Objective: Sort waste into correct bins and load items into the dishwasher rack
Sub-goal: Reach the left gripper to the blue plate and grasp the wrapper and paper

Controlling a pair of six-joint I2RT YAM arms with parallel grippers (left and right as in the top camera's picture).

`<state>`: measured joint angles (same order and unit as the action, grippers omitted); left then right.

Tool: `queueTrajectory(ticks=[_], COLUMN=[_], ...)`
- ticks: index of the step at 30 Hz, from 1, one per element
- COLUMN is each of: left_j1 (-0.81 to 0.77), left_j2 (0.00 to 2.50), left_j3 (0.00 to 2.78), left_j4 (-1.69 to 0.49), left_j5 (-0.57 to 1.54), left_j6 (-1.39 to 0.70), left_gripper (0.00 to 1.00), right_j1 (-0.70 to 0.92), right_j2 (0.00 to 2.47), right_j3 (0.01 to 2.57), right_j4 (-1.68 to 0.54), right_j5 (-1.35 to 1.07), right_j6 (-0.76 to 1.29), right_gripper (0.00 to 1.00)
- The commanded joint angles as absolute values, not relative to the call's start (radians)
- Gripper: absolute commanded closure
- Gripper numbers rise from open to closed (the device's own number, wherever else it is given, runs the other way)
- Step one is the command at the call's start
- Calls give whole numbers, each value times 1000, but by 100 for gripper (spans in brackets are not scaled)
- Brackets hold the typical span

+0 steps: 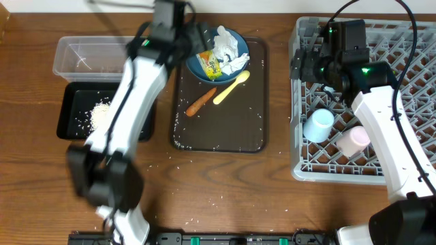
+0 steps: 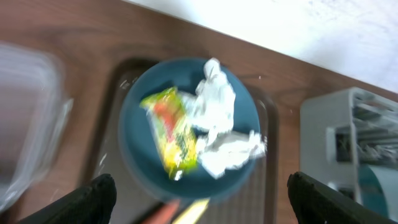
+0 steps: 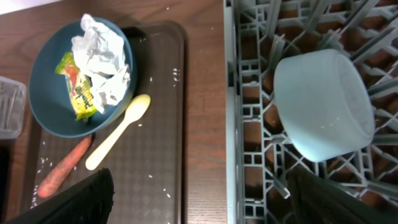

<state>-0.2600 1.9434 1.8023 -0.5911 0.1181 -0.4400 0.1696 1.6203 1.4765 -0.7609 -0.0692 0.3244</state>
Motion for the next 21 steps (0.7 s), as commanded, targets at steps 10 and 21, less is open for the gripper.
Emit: queueTrajectory(ticks=[10, 21], left_j1=[-320, -342], left_j2=[2397, 2487], left_j3=[2113, 2111], left_j4=[-577, -529], left_j5=[65, 50], left_j6=[-360, -368], left_gripper=[2, 2], right_j1=[170, 171], right_j2=[1608, 1608], right_j3=[1492, 1492], right_j4=[-809, -832], right_j5=[-86, -82], right_j6=[312, 305], right_gripper=[11, 11])
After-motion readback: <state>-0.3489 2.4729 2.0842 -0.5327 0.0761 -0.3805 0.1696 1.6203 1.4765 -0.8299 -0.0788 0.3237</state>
